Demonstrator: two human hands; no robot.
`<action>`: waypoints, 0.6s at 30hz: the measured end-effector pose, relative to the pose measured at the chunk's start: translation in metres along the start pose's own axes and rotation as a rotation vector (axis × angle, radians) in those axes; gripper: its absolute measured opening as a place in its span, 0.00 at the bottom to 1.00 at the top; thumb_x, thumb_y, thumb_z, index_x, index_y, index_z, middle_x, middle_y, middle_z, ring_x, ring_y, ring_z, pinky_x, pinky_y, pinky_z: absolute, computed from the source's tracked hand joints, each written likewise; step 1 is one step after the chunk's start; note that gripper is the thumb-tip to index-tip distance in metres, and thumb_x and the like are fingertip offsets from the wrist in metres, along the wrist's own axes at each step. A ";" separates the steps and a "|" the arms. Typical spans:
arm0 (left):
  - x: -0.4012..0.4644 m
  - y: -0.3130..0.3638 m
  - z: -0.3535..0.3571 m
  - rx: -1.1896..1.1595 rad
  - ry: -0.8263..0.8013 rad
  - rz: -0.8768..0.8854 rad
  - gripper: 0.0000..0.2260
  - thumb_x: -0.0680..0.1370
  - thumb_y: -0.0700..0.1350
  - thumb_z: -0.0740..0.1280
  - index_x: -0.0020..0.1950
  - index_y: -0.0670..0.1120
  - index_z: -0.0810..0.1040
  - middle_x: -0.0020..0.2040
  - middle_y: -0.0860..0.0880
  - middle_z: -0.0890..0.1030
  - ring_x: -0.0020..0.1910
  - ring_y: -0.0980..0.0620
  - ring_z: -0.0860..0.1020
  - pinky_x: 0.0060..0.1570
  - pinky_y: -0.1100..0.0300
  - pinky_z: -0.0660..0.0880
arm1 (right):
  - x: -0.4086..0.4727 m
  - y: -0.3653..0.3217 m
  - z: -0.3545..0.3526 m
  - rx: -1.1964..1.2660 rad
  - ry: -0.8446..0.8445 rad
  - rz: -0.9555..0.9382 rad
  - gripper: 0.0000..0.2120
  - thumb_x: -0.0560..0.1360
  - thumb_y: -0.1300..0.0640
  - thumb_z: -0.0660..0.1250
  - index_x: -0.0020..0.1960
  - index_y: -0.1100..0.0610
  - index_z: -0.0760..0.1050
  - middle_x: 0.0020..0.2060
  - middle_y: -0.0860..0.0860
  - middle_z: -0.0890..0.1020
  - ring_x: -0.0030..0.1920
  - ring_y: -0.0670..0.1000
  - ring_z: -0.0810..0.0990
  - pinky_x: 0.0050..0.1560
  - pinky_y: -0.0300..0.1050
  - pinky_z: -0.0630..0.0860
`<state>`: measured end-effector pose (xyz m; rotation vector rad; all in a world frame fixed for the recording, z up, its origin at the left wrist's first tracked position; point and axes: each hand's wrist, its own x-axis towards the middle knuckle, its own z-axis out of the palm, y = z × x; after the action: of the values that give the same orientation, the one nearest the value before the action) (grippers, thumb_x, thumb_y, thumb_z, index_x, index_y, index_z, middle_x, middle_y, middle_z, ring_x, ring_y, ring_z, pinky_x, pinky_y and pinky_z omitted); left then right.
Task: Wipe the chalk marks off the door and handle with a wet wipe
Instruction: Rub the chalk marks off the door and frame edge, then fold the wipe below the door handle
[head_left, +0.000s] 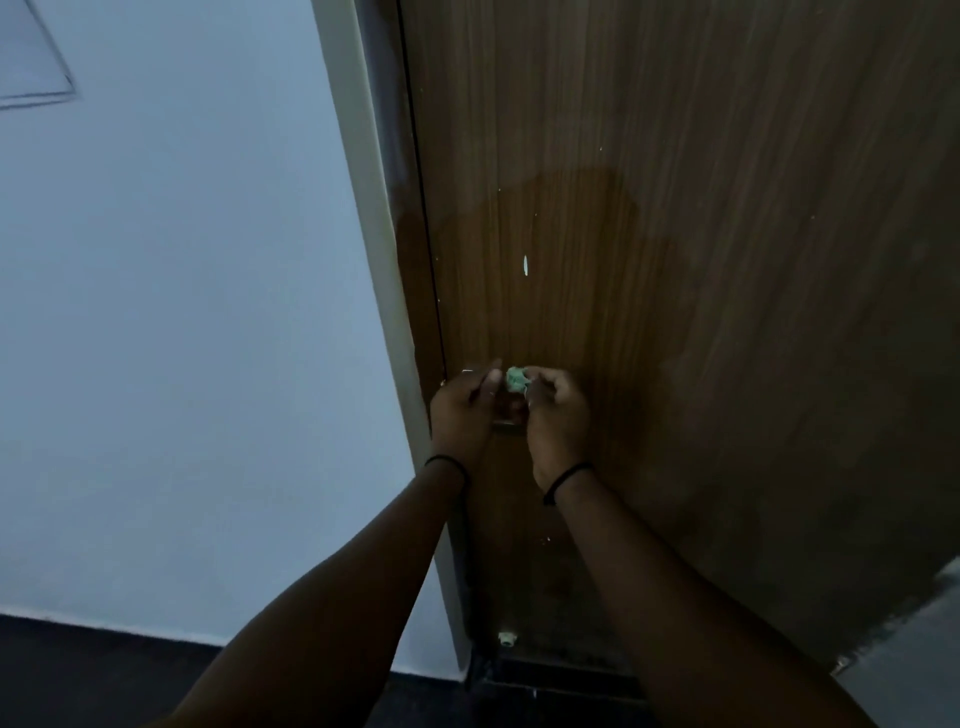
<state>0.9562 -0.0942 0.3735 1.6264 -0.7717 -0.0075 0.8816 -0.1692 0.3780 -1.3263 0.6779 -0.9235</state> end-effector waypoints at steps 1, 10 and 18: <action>0.003 0.006 0.001 -0.085 -0.038 -0.025 0.13 0.80 0.43 0.64 0.64 0.42 0.78 0.55 0.48 0.83 0.55 0.52 0.81 0.56 0.55 0.78 | 0.001 -0.003 -0.001 0.036 -0.005 0.025 0.07 0.80 0.57 0.63 0.53 0.49 0.78 0.46 0.46 0.83 0.45 0.45 0.83 0.38 0.36 0.78; 0.017 0.020 0.004 -0.278 -0.207 -0.085 0.08 0.75 0.40 0.72 0.53 0.43 0.83 0.46 0.50 0.85 0.47 0.56 0.83 0.45 0.63 0.80 | -0.013 -0.007 -0.025 0.327 -0.086 -0.002 0.11 0.79 0.57 0.66 0.60 0.57 0.79 0.54 0.51 0.84 0.55 0.49 0.83 0.48 0.40 0.80; -0.034 0.034 0.115 -0.553 -0.744 -0.379 0.04 0.78 0.37 0.67 0.49 0.39 0.81 0.44 0.43 0.83 0.41 0.51 0.81 0.43 0.60 0.80 | -0.049 0.003 -0.134 0.277 0.416 -0.084 0.07 0.76 0.68 0.68 0.53 0.63 0.78 0.43 0.58 0.83 0.37 0.49 0.82 0.38 0.38 0.80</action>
<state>0.8656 -0.1787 0.3634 1.1899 -0.8918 -1.0544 0.7442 -0.1941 0.3511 -0.9286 0.7810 -1.3307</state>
